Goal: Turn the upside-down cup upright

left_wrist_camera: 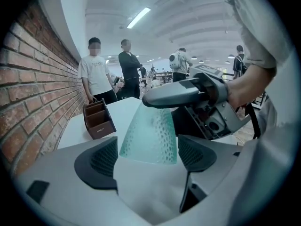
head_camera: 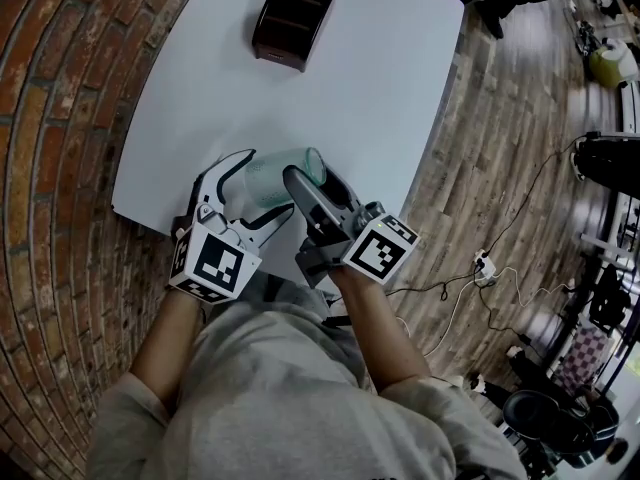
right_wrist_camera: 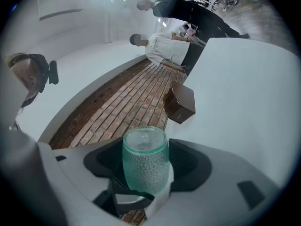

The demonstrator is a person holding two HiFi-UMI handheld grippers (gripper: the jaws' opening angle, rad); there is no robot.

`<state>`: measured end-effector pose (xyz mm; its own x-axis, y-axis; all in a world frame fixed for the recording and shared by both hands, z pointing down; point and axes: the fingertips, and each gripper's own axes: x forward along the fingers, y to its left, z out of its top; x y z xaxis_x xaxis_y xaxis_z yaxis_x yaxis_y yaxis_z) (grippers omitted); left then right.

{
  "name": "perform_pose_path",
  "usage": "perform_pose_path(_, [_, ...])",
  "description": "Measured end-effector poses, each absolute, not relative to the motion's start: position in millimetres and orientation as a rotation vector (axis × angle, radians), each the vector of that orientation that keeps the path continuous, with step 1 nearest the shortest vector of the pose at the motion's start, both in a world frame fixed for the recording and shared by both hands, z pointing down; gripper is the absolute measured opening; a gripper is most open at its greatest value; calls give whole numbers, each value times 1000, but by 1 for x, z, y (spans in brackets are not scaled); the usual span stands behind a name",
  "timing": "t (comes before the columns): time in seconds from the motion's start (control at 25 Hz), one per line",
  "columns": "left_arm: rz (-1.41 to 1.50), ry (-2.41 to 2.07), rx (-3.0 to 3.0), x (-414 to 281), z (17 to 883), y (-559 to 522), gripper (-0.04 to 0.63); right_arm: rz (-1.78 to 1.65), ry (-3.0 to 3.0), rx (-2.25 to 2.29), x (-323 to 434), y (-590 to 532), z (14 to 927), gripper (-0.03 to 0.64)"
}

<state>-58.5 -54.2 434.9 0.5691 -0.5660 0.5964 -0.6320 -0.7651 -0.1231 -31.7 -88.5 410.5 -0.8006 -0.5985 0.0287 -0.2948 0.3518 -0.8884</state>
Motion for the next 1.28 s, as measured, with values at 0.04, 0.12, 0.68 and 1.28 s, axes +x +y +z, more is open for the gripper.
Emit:
perform_pose_path(0.04, [965, -1031, 2690, -59, 435, -55, 393, -1430, 2316, -791, -33, -88, 410, 305])
perform_pose_path(0.12, [965, -1036, 2693, -60, 436, -56, 393, -1434, 2312, -787, -34, -87, 411, 305])
perform_pose_path(0.68, [1013, -966, 2737, -58, 441, -55, 387, -1461, 2292, -784, -35, -85, 414, 305])
perform_pose_path(1.28, [1112, -886, 2736, -58, 447, -51, 380, -1484, 2244, -776, -34, -81, 422, 307])
